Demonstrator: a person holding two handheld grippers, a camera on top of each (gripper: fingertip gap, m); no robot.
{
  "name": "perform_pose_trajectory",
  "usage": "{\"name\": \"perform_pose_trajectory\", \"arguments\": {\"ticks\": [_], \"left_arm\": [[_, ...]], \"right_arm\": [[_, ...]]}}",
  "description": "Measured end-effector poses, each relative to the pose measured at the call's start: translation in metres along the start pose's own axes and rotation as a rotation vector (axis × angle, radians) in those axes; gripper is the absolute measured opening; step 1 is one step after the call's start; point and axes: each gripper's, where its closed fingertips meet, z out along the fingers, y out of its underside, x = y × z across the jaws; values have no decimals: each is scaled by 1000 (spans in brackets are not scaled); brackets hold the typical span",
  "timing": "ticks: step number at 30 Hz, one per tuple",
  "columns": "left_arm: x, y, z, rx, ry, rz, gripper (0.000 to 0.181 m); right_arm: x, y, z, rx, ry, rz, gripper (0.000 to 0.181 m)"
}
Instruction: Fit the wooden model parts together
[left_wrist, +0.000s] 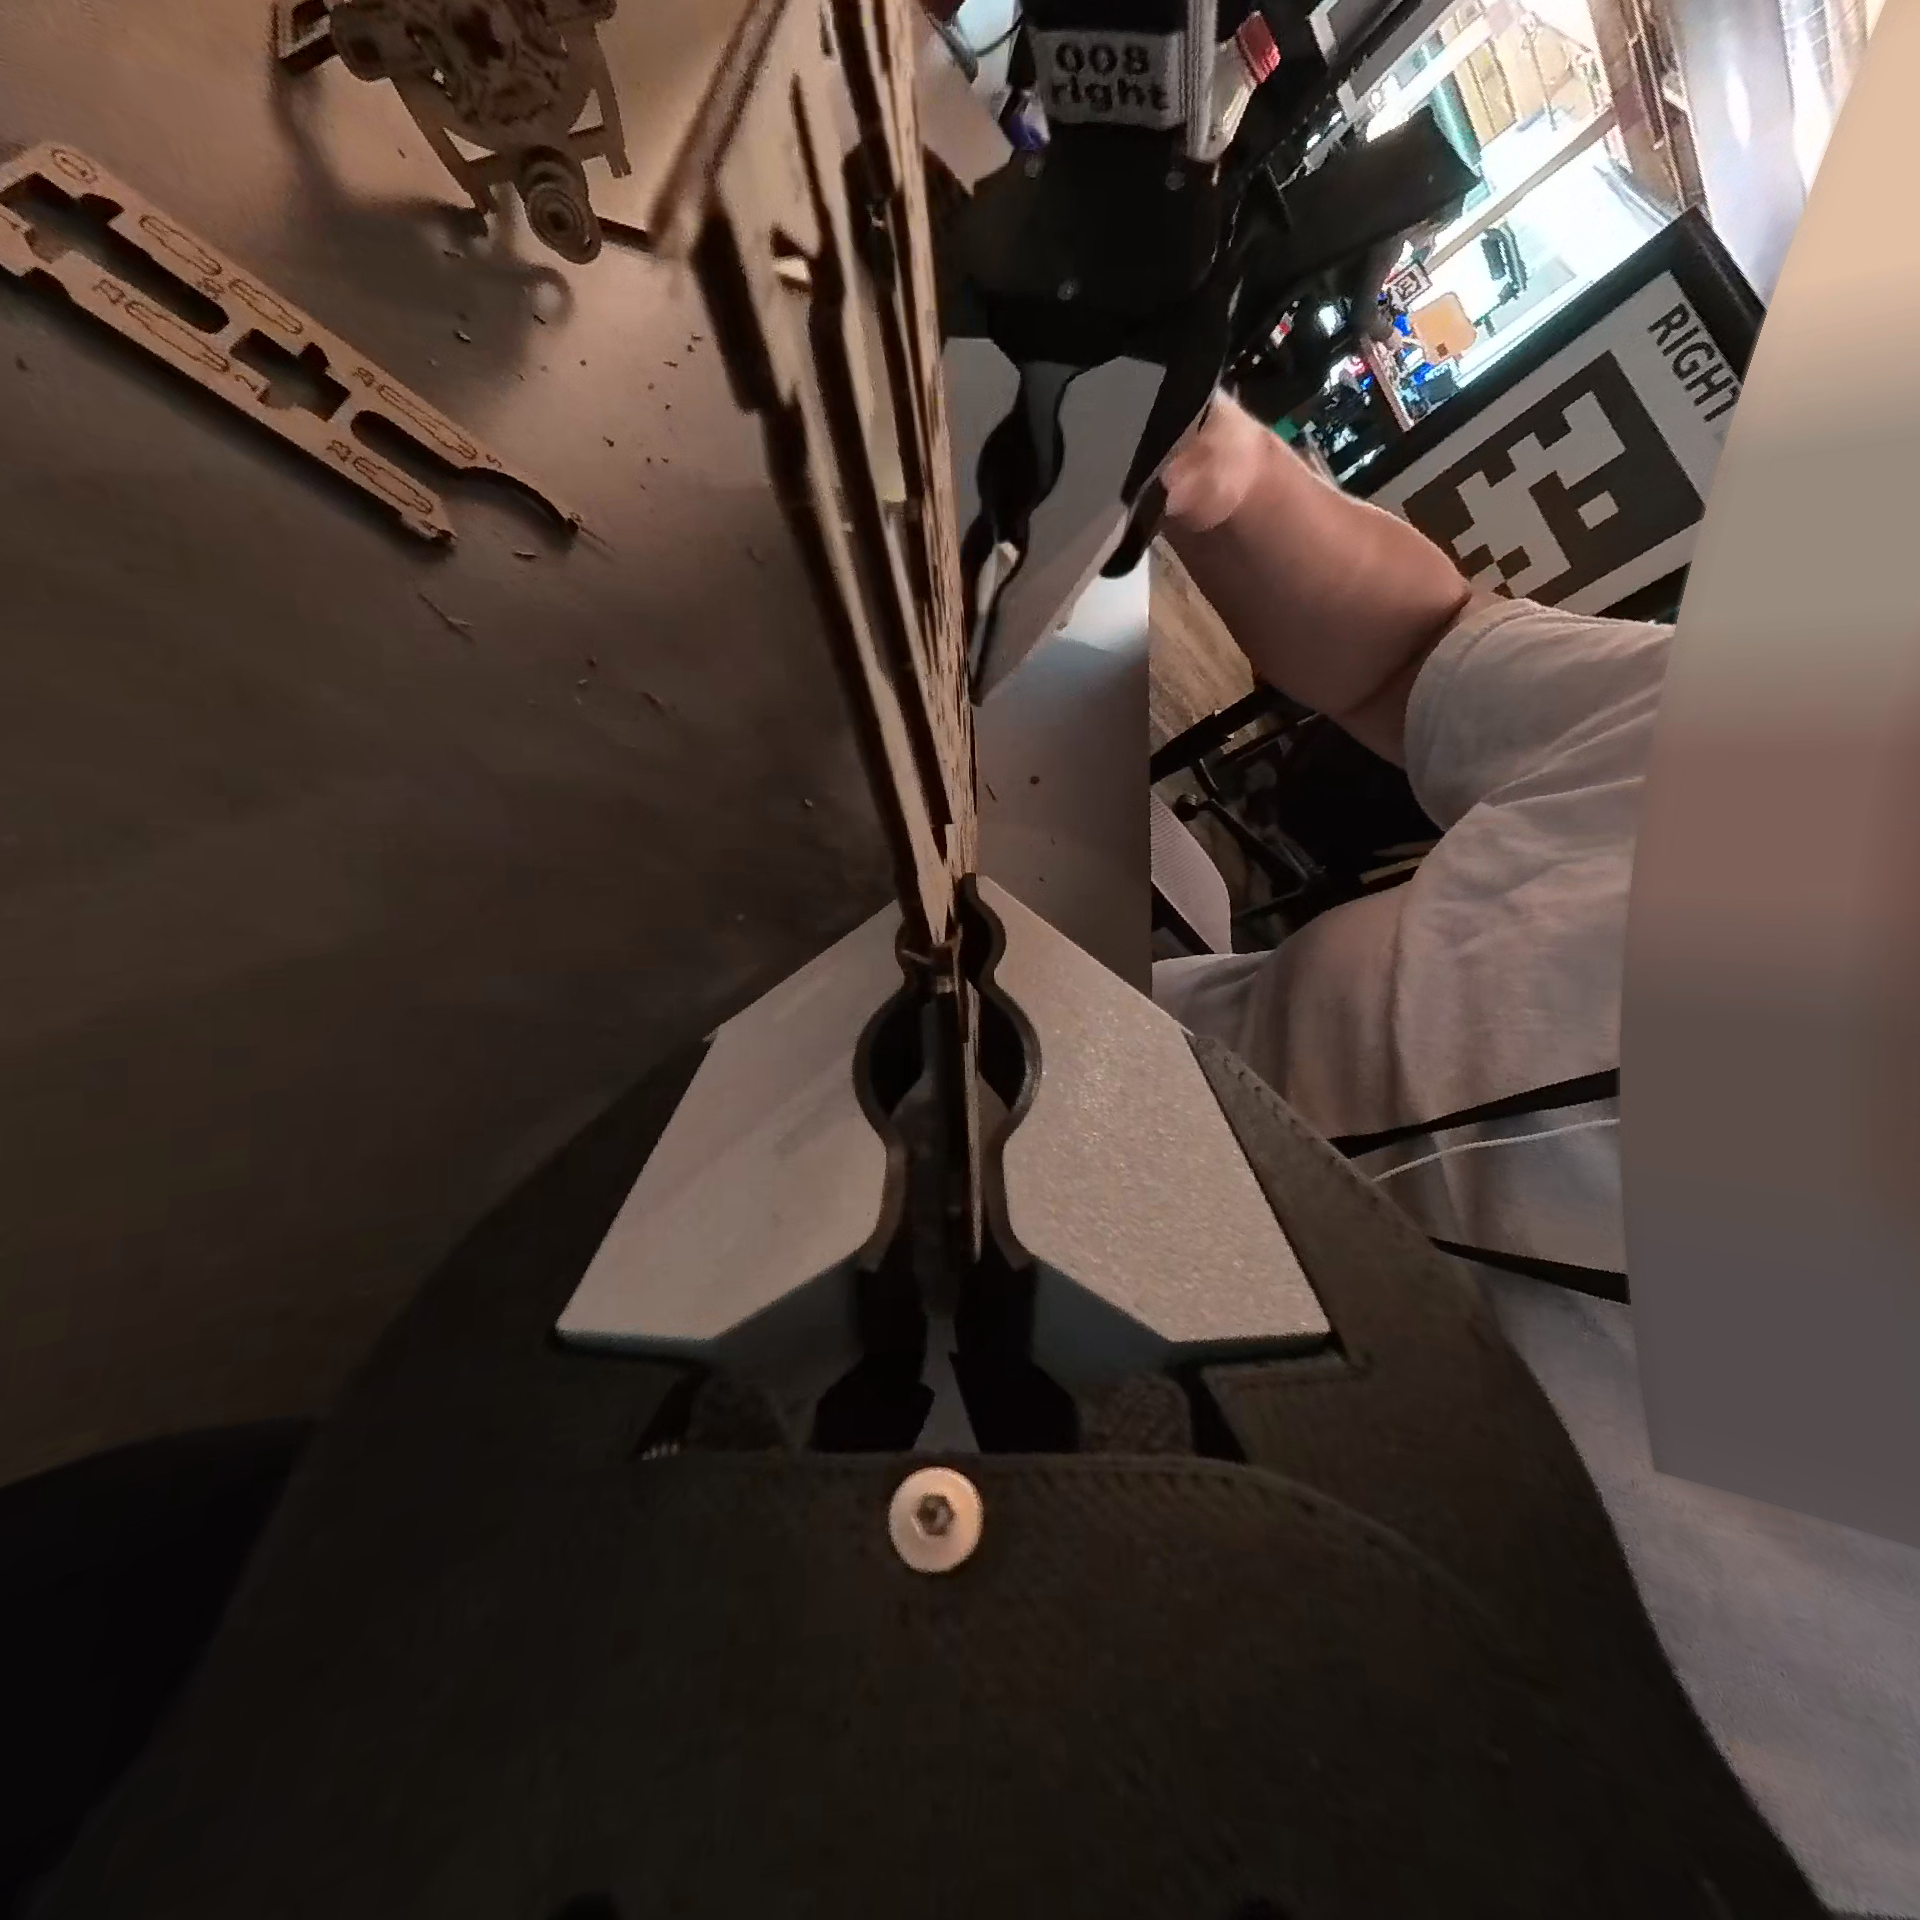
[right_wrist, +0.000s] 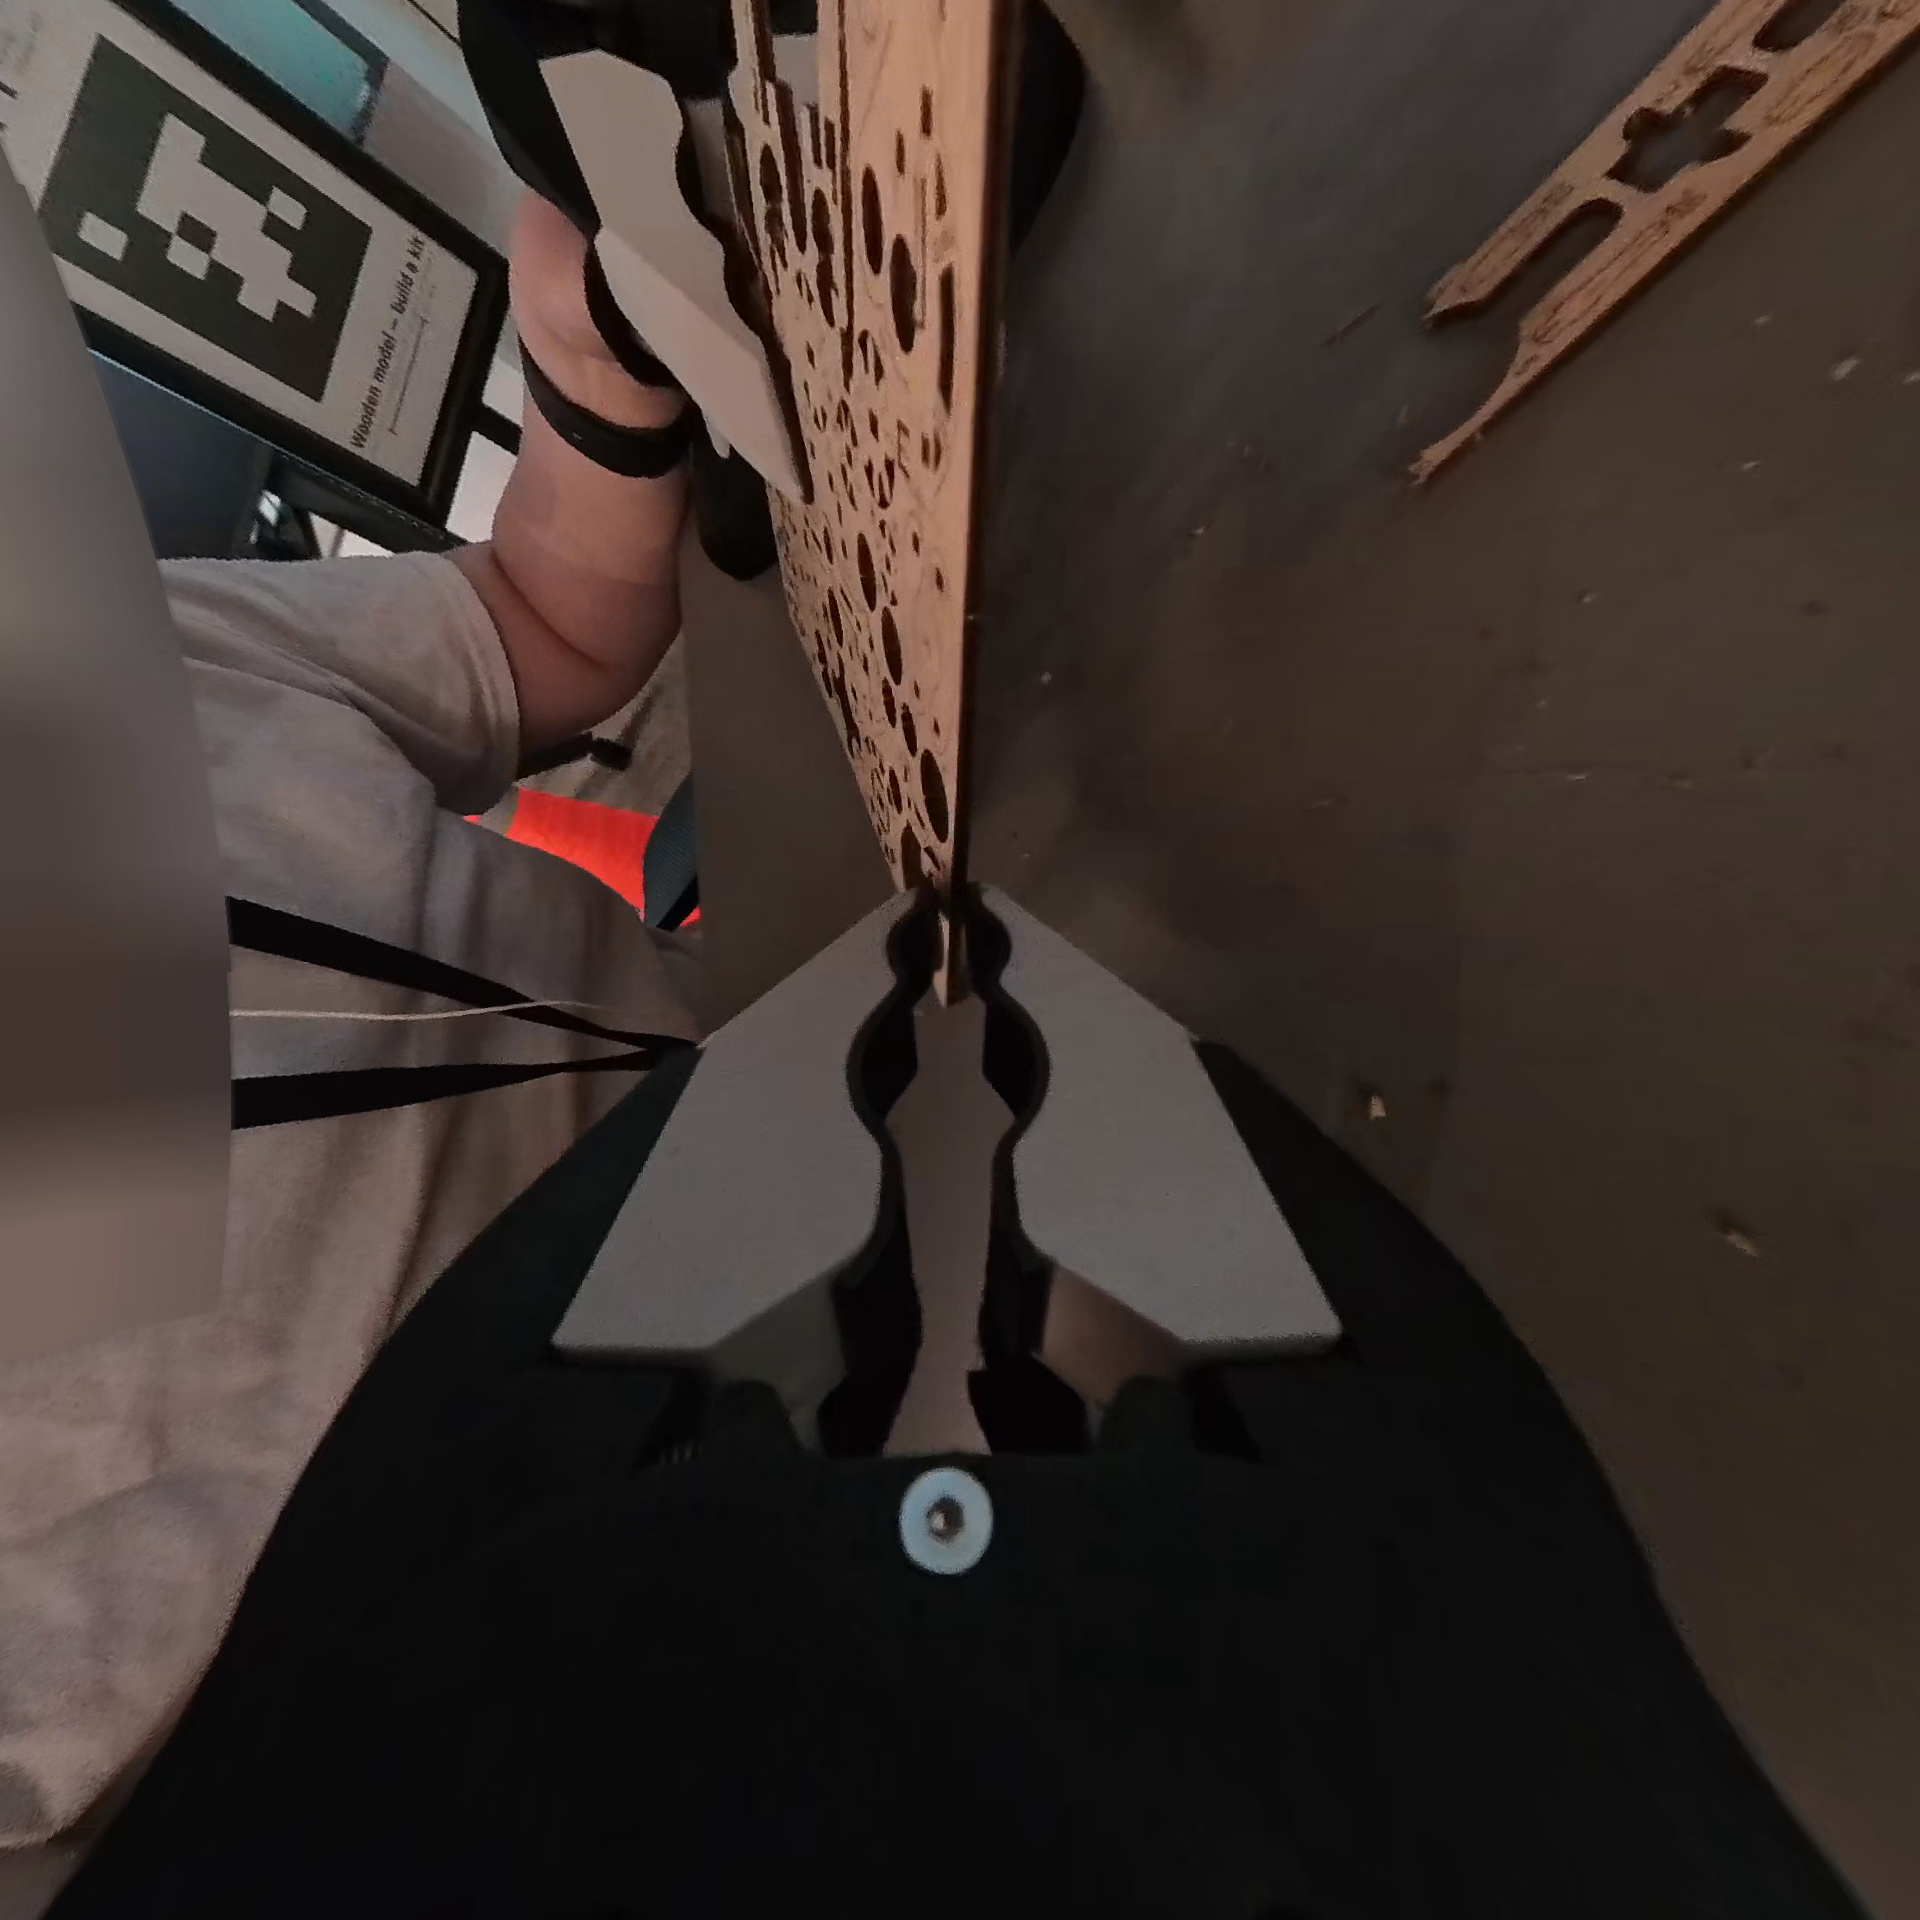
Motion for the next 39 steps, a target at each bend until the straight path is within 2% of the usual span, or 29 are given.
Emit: {"name": "perform_pose_trajectory", "arguments": {"ticks": [11, 13, 28, 39], "left_arm": [[-1, 0, 0, 4, -3, -9, 2], [-1, 0, 0, 4, -4, -9, 2], [-2, 0, -1, 6, -5, -15, 2], [5, 2, 0, 3, 39, -20, 2]], "right_arm": [[-3, -4, -1, 75, -89, 101, 8], [0, -5, -1, 83, -77, 121, 3], [0, -7, 0, 107, -120, 216, 4], [6, -8, 2, 127, -83, 252, 3]]}}
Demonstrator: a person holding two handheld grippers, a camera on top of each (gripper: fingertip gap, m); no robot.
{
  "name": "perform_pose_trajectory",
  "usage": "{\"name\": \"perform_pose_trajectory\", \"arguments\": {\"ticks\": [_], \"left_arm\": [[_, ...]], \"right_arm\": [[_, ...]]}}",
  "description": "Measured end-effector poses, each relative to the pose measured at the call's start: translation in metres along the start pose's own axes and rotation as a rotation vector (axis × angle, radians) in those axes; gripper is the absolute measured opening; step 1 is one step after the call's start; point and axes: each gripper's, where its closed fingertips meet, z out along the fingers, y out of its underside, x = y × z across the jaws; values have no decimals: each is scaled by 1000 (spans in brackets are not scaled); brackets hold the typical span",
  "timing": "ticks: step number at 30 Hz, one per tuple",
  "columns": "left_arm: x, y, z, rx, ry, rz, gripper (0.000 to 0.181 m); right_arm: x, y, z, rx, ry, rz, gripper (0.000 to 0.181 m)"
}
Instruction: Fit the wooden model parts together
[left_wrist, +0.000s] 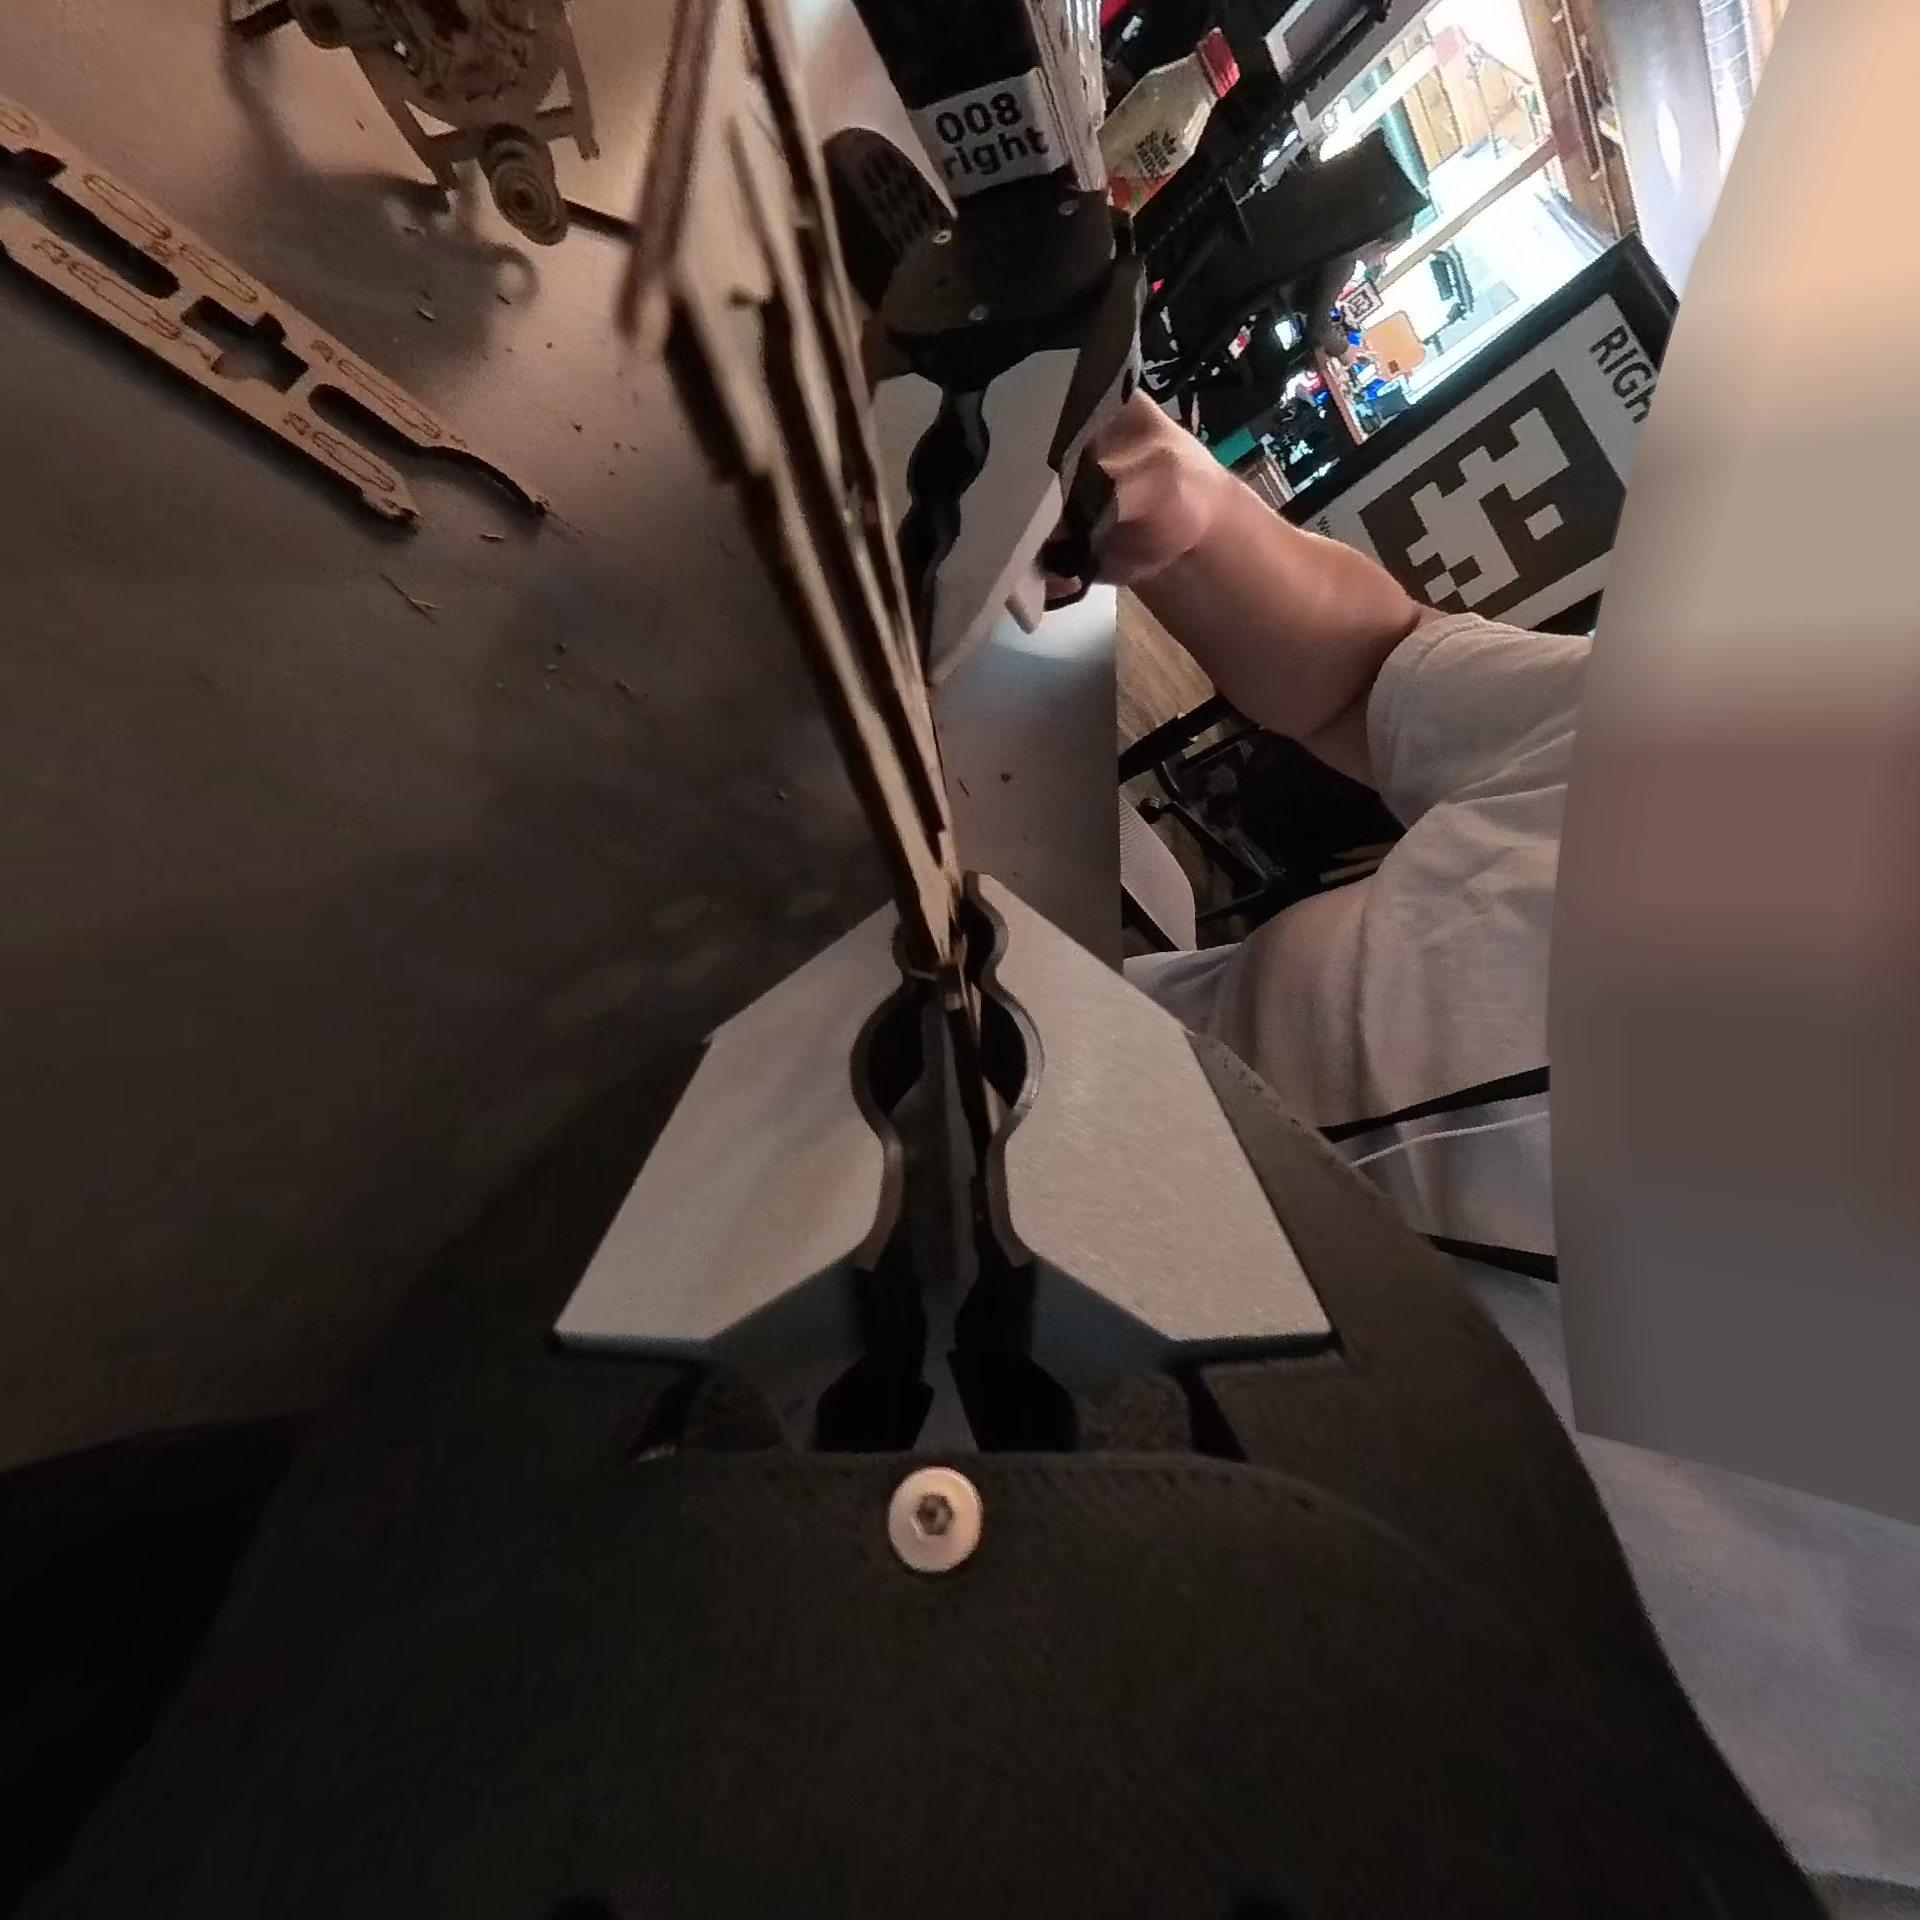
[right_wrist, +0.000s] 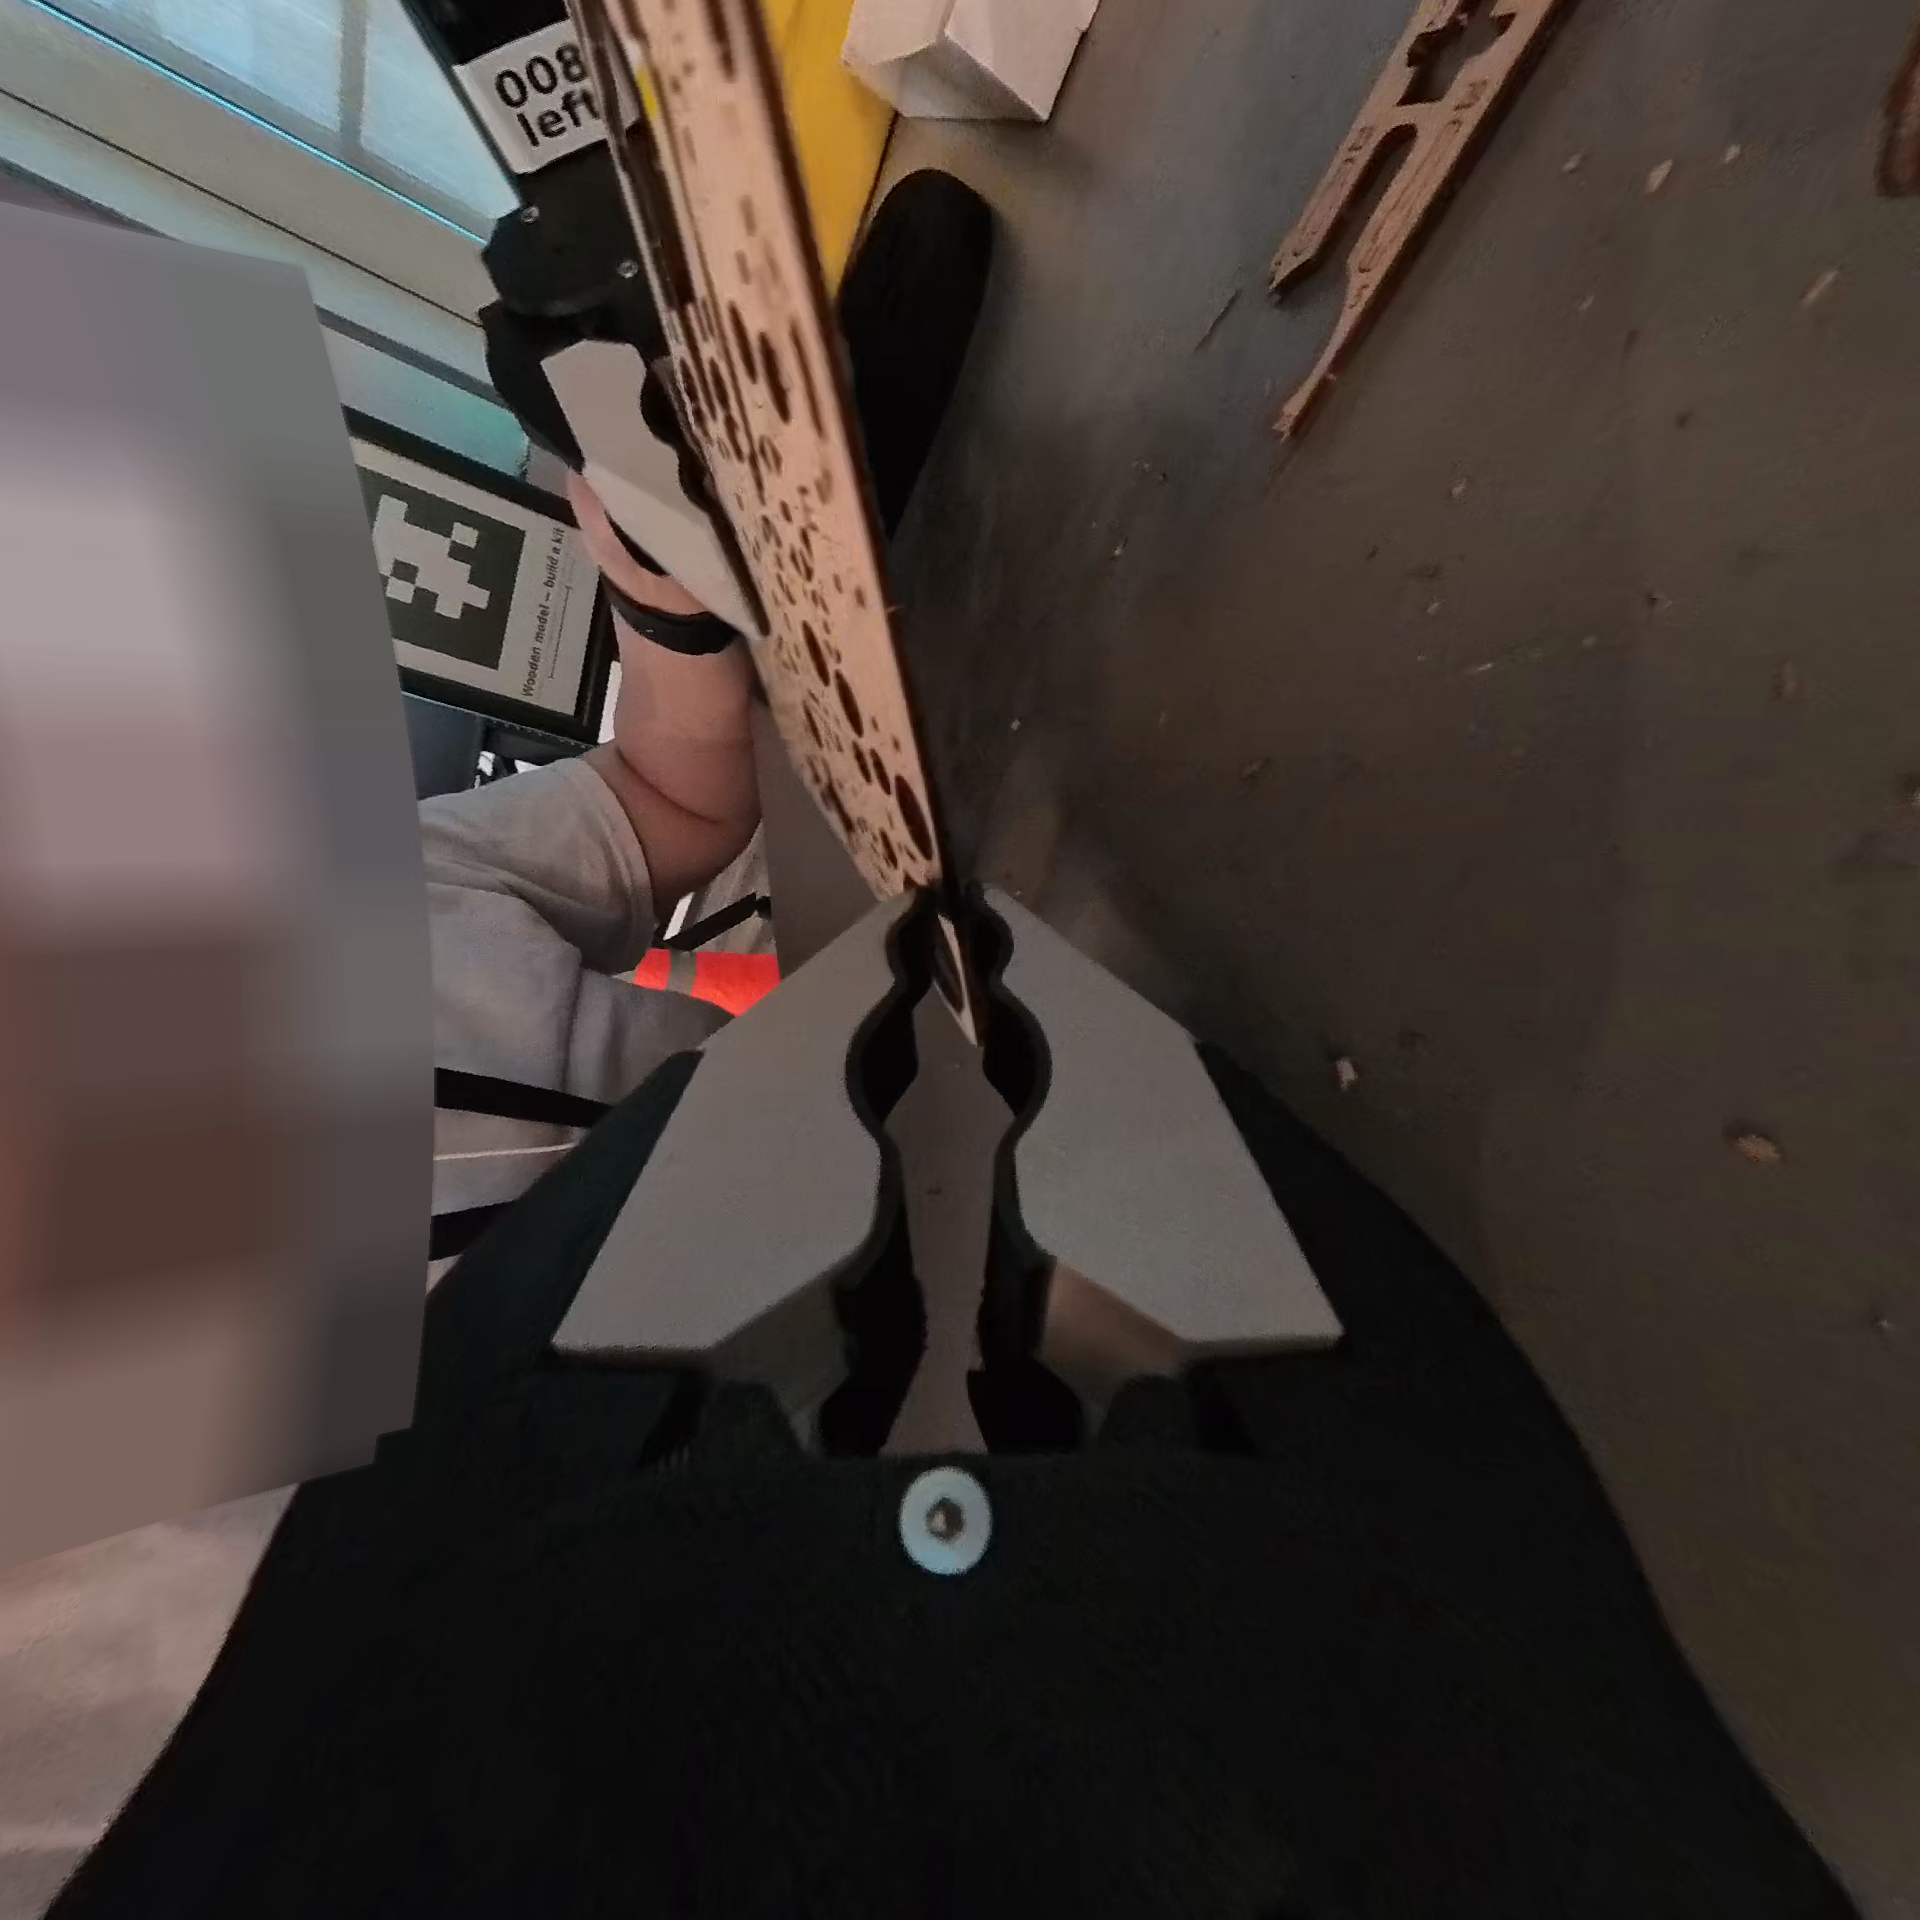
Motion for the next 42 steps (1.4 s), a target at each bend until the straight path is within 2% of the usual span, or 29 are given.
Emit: {"name": "perform_pose_trajectory", "arguments": {"ticks": [7, 13, 22, 31, 42], "left_arm": [[1, 1, 0, -3, -15, 17, 3], [-4, 1, 1, -10, -28, 4, 2], [-4, 1, 1, -10, -15, -14, 2], [-6, 4, 2, -29, -18, -27, 2], [-7, 4, 2, -31, -21, -37, 2]], "right_arm": [[4, -2, 1, 33, 64, -3, 3], [-6, -2, -5, 16, -1, -111, 2], [-10, -7, -7, 39, -52, -84, 2], [-5, 2, -6, -41, -12, -131, 2], [-3, 3, -5, -48, 0, -119, 2]]}}
